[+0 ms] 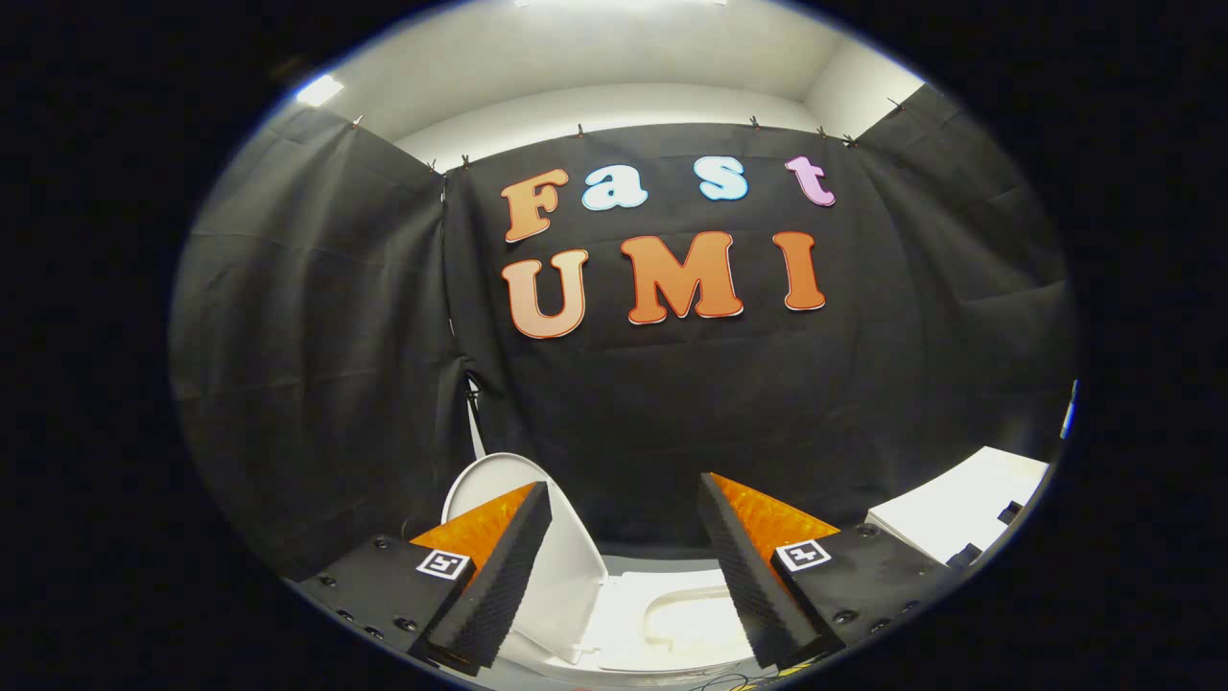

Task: Open the toilet lid.

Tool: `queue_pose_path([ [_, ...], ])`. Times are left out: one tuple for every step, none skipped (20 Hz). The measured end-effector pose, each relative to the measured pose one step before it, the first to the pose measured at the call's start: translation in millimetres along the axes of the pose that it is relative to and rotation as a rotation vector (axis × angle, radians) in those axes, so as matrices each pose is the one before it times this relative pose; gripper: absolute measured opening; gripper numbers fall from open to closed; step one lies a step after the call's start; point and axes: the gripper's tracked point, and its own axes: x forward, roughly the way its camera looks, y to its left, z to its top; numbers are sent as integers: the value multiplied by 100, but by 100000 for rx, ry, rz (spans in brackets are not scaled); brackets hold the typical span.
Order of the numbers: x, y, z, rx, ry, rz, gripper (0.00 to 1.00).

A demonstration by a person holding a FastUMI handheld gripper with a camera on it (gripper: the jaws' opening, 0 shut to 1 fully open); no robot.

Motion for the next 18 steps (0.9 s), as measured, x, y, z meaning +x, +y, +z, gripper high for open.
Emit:
queue_pose_path([
  [257,-906,168,-1029,-349,-1035,100],
  [469,-876,106,-1055,-630,-1296,100],
  [576,-960,169,-206,-428,-1440,100],
  [194,-832,-157,437,217,-1046,100],
  [186,-637,-26,855,-415,-1045,100],
  [181,-517,-51,939,-493,-603,100],
  [163,-389,-66,470,-66,-788,100],
  [214,-207,-233,-263,638,-265,100],
  [41,87,-419,-1252,845,153,100],
  [-30,72,-202,-1694,771,302,99],
  [181,200,-47,-922,230,457,99],
  [-23,145,-103,-211,163,707,99],
  [114,91,-37,-80,415,353,99],
  [-35,-74,-259,-322,450,-54,99],
  [53,-96,-105,-419,537,-350,99],
  [6,-222,-70,-253,381,-532,99],
  [-30,-53,-25,19,306,-269,99],
  [-81,-14,-105,232,77,-234,99],
])
